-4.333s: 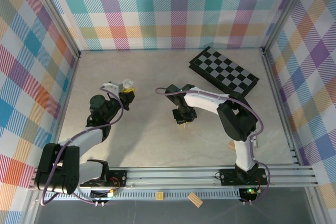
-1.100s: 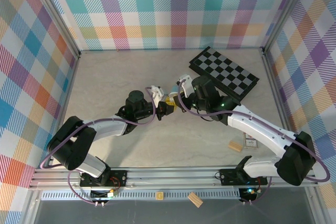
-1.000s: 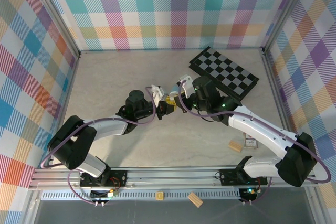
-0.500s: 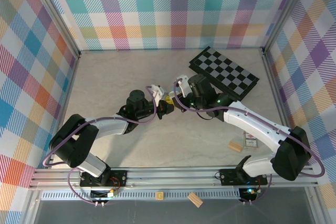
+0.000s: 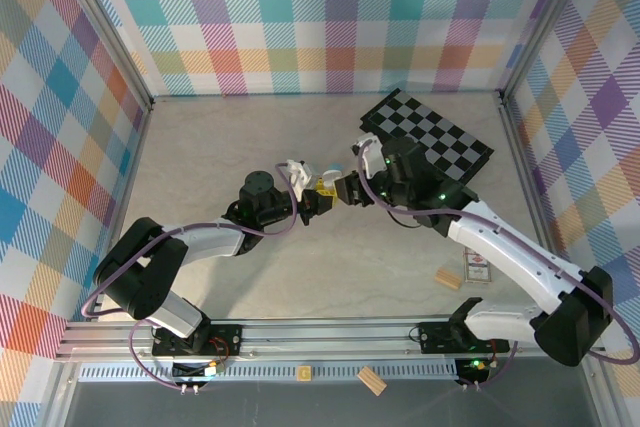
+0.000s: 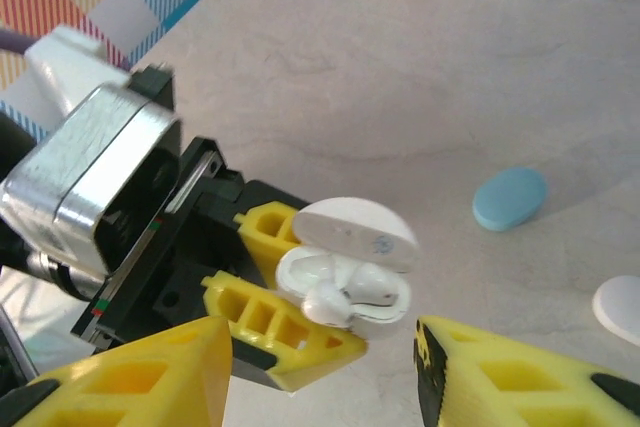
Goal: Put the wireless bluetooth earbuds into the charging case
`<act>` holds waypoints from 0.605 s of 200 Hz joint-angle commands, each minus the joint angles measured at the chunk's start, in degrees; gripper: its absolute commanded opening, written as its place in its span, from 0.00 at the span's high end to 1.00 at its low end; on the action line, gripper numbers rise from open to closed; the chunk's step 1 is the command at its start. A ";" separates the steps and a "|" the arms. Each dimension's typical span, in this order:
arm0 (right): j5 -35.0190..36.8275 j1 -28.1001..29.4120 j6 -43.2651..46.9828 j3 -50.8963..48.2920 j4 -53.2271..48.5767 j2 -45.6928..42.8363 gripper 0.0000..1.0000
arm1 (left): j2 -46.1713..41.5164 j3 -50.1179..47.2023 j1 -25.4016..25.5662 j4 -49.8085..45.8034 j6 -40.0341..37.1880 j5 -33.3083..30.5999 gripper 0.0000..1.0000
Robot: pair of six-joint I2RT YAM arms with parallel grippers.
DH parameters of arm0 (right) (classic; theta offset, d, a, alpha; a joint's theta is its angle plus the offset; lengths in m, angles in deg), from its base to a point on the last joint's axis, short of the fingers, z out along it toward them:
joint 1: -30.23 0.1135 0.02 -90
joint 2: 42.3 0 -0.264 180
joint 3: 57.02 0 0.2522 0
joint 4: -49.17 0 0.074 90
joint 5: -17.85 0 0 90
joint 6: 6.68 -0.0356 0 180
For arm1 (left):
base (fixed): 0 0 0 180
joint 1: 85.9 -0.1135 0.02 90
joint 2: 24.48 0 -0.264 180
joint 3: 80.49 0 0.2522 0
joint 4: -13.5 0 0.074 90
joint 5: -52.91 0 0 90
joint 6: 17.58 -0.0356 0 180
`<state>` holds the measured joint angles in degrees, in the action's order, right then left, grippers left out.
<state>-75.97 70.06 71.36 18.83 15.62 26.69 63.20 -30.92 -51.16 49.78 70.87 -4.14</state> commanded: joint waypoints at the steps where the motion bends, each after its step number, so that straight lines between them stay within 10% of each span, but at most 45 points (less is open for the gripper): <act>1: -2.75 -2.49 -4.00 -1.03 -1.15 0.01 0.48 | -0.22 0.57 0.18 3.31 -1.54 1.06 0.84; 121: -9.96 -3.27 -2.19 1.24 -3.15 6.38 0.46 | -1.37 0.57 0.15 2.89 -1.63 1.62 0.84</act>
<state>-81.72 66.66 68.73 18.70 12.60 32.15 63.18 -30.94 -51.16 49.84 70.04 -3.92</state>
